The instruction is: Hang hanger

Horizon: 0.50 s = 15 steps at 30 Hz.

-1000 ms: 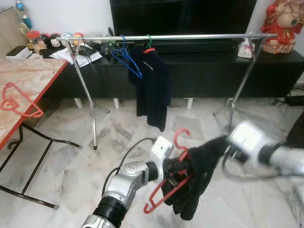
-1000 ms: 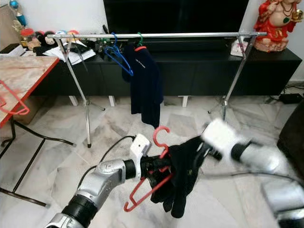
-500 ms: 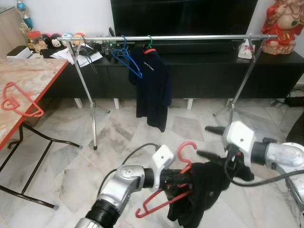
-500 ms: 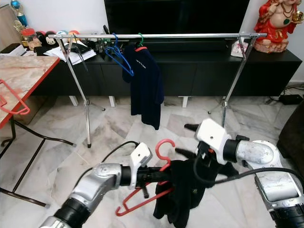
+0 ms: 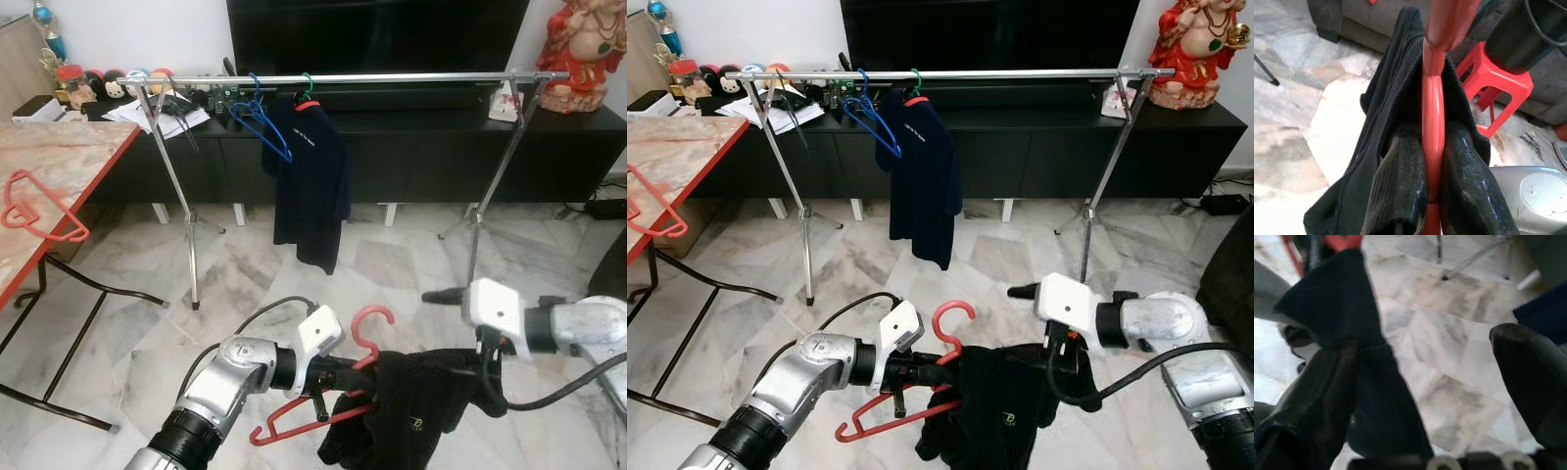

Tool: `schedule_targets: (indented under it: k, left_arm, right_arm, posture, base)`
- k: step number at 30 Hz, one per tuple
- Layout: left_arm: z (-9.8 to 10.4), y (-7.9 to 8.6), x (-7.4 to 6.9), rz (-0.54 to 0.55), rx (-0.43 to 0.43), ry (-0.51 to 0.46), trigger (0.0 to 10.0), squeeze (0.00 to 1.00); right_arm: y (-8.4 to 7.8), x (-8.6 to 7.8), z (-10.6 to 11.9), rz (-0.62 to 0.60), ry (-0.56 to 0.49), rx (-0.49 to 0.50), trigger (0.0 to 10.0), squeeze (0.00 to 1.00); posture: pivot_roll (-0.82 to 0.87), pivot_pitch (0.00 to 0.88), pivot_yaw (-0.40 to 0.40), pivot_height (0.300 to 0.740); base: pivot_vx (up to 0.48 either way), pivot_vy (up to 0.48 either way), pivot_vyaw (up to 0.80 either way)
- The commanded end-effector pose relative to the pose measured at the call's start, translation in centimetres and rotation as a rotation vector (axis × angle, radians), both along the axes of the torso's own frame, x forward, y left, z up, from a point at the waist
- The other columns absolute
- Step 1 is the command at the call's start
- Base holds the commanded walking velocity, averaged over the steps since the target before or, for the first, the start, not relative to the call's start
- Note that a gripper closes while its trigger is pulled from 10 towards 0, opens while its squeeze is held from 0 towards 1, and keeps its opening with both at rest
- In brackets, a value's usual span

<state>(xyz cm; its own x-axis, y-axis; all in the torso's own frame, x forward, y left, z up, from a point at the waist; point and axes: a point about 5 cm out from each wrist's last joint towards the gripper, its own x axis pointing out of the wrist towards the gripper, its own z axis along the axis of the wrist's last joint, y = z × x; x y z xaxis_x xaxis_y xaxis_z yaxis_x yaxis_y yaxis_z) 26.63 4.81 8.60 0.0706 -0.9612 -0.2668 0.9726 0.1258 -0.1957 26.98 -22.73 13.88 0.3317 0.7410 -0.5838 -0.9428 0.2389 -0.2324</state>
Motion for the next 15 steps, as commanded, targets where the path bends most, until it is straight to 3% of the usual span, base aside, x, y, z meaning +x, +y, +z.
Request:
schedule_targets:
  k: [1,15]
  left_arm:
    - [1.2,-0.3,0.1,-0.041,-0.022,-0.038,10.0,0.0]
    - [1.1,-0.9,-0.2,-0.086,0.008,-0.068,10.0,0.0]
  right_arm:
    - [0.4,0.0,-0.2,0.038,0.019,0.007,10.0,0.0]
    - [1.9,-0.9,-2.1,0.157,0.135,0.005,10.0,0.0]
  posture:
    - [-0.17,0.0,0.008,0.74]
    - [-0.16,0.0,0.002,0.74]
  base:
    - [0.0,0.0,0.0]
    - [0.0,0.0,0.0]
